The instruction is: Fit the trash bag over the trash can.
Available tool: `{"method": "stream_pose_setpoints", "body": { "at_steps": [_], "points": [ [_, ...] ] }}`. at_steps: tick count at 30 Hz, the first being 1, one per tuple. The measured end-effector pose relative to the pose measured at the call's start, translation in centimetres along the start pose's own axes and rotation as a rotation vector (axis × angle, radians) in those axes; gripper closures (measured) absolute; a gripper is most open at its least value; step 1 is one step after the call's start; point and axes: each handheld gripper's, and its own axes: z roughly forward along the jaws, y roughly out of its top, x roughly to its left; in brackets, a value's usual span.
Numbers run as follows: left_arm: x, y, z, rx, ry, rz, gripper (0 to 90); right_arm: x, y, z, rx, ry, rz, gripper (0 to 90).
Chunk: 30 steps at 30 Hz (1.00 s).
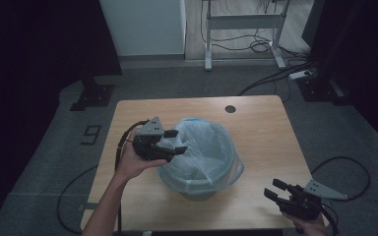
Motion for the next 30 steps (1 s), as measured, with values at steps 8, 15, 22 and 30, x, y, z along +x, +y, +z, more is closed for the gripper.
{"method": "stream_pose_setpoints", "body": {
  "at_steps": [8,15,22,30],
  "points": [
    [-0.6,-3.4,-2.8,-0.052,0.032,-0.028,34.9,-0.3,0.1,-0.3,-0.006,-0.014,0.006,38.9],
    [-0.8,-7.0,-4.1,-0.063,0.053,-0.075,34.6,-0.6,0.1,-0.4,-0.009,-0.026,0.010,38.9],
    [-0.4,-9.2,-4.8,-0.051,0.063,-0.110,34.5,-0.6,0.0,0.0,-0.004,-0.031,0.009,38.9],
    [0.1,-9.6,-5.0,-0.052,0.069,-0.127,34.3,-0.8,-0.2,0.1,0.002,-0.029,0.019,38.8]
  ]
}}
